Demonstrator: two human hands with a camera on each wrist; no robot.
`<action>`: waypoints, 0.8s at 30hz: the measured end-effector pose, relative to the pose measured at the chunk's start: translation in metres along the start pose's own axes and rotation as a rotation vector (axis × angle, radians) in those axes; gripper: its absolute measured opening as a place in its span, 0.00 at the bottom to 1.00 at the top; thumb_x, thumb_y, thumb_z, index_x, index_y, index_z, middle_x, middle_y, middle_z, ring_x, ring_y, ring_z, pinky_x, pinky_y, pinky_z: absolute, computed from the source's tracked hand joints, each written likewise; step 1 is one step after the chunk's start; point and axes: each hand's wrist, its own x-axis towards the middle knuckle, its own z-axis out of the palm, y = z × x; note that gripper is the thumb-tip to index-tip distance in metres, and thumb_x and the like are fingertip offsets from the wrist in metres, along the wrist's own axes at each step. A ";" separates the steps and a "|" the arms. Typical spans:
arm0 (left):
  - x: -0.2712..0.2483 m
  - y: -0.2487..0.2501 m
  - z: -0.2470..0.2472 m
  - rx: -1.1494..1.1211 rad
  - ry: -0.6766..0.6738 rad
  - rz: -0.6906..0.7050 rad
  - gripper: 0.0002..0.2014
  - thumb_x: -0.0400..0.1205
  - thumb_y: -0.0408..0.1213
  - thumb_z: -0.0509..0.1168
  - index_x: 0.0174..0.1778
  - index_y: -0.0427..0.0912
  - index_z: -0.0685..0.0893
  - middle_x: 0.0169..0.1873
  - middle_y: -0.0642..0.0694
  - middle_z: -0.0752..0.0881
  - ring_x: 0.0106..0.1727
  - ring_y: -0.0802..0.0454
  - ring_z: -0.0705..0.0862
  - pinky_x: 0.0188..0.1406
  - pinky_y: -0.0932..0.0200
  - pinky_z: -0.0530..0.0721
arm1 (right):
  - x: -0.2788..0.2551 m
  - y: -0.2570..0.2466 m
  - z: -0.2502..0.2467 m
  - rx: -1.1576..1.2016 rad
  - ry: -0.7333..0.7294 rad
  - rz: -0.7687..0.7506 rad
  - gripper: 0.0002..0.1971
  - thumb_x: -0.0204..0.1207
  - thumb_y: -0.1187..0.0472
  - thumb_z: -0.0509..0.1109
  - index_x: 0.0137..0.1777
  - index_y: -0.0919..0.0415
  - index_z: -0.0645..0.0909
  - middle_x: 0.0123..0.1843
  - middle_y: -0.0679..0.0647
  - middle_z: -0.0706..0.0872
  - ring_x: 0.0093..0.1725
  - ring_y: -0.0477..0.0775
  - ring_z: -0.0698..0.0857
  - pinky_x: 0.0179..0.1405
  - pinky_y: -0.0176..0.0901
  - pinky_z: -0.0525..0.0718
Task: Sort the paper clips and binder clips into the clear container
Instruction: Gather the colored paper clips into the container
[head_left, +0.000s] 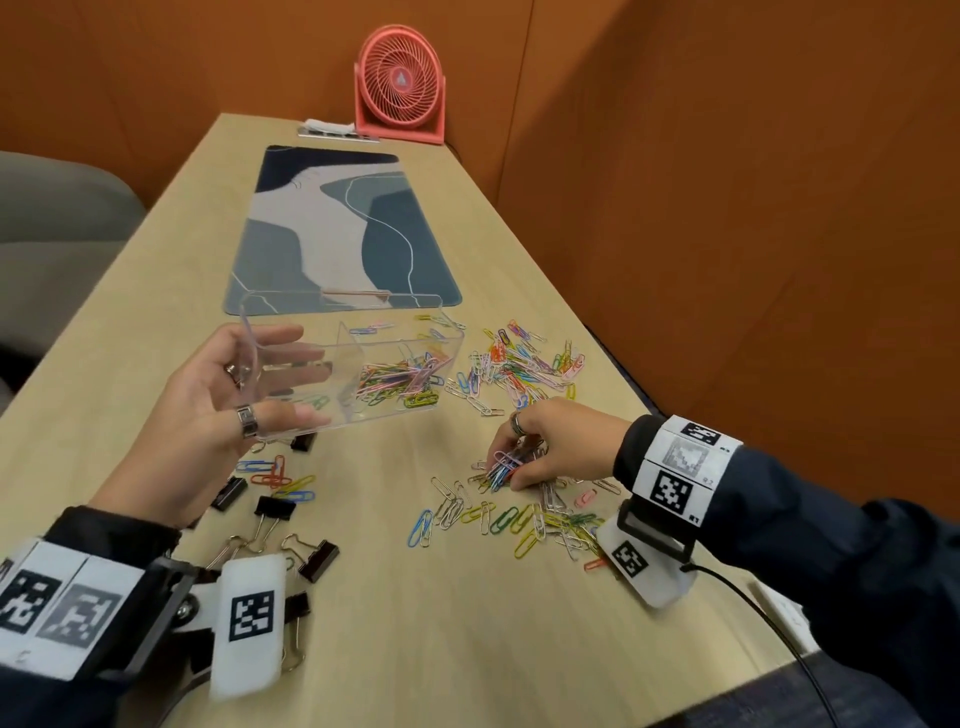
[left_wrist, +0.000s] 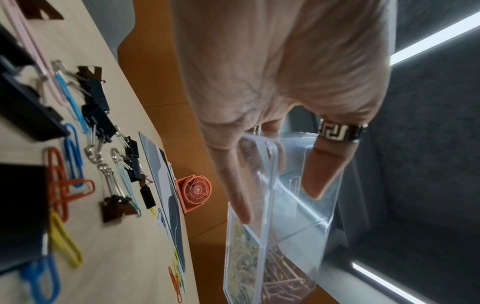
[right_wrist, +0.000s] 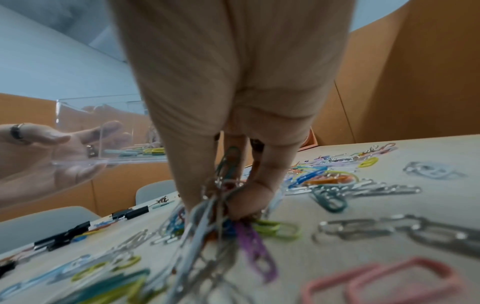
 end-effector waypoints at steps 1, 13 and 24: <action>0.000 0.001 0.000 0.003 0.004 -0.006 0.45 0.39 0.52 0.85 0.55 0.48 0.81 0.54 0.45 0.89 0.58 0.46 0.87 0.51 0.44 0.87 | 0.001 0.000 0.000 0.010 0.017 0.004 0.14 0.70 0.61 0.76 0.56 0.55 0.85 0.48 0.48 0.87 0.46 0.48 0.85 0.49 0.36 0.82; 0.001 -0.001 0.000 0.044 -0.030 -0.017 0.41 0.45 0.38 0.83 0.56 0.42 0.80 0.55 0.41 0.88 0.57 0.48 0.87 0.45 0.56 0.89 | -0.005 -0.003 -0.023 0.223 0.164 -0.037 0.10 0.70 0.64 0.77 0.52 0.59 0.87 0.44 0.52 0.91 0.40 0.44 0.88 0.44 0.33 0.87; 0.002 -0.004 0.001 0.056 -0.043 -0.023 0.32 0.58 0.24 0.71 0.61 0.30 0.74 0.57 0.40 0.87 0.57 0.49 0.88 0.50 0.50 0.88 | -0.002 -0.052 -0.086 0.412 0.440 -0.264 0.11 0.69 0.67 0.76 0.50 0.58 0.86 0.41 0.50 0.90 0.35 0.45 0.87 0.38 0.34 0.87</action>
